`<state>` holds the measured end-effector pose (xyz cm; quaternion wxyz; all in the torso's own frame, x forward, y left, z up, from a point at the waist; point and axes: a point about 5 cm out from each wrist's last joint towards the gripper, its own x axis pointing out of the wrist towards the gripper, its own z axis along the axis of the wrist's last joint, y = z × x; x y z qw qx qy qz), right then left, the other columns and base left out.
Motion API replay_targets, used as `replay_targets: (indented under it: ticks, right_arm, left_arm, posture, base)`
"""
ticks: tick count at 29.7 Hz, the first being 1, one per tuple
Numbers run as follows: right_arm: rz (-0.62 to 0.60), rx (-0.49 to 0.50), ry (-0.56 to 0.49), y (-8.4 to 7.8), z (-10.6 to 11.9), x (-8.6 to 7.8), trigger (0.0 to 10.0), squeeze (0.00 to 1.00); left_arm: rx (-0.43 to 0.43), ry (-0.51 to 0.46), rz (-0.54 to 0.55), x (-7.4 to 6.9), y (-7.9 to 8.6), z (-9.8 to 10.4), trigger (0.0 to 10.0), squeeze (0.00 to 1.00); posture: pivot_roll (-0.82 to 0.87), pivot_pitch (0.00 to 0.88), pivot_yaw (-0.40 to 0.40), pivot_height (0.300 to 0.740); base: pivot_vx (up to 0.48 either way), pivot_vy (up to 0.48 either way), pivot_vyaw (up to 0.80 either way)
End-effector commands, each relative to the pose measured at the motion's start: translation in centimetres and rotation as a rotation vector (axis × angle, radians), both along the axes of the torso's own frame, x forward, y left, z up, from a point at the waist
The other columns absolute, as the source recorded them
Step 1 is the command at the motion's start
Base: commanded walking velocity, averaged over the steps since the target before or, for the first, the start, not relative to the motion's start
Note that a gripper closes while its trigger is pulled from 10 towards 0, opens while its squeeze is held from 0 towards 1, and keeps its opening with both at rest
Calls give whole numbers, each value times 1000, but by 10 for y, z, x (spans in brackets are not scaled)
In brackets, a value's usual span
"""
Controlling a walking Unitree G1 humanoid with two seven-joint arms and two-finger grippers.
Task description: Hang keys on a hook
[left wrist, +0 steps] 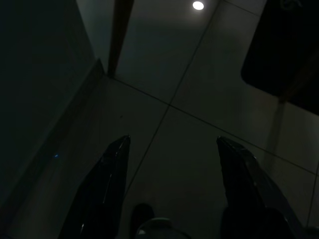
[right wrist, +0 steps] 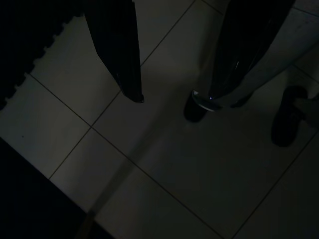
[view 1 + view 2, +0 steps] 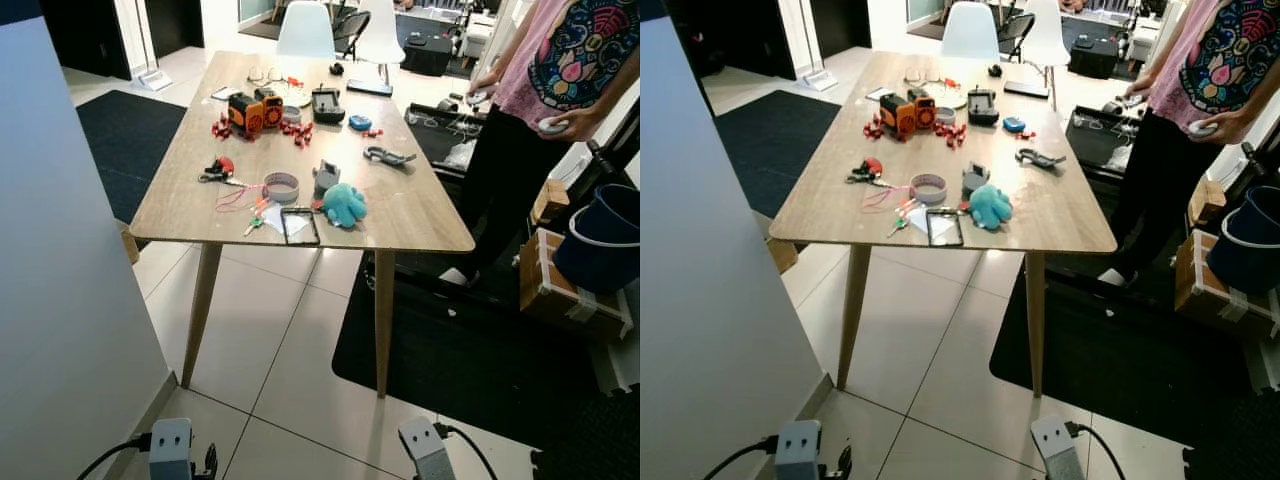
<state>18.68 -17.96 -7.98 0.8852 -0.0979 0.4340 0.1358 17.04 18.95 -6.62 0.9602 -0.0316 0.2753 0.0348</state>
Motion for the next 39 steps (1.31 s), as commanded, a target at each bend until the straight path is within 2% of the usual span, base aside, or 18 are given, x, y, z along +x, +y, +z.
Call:
replay_targets:
  ticks: [1,21,39]
  right_arm:
    - [-5,-5,19,-2,-2,-5,10000,0]
    - [2,-12,19,-3,-2,-5,10000,0]
    - [8,-15,17,-3,-1,-3,10000,0]
  left_arm:
    - [-9,26,9,-4,1,-3,10000,0]
    - [-37,35,26,-5,2,-4,10000,0]
    - [-51,37,34,-5,2,-5,10000,0]
  posture:
    - [71,59,-89,740]
    - [69,52,-92,740]
    - [70,49,-96,740]
  base:
    - [0,0,0]
    - [0,0,0]
    - [301,0,0]
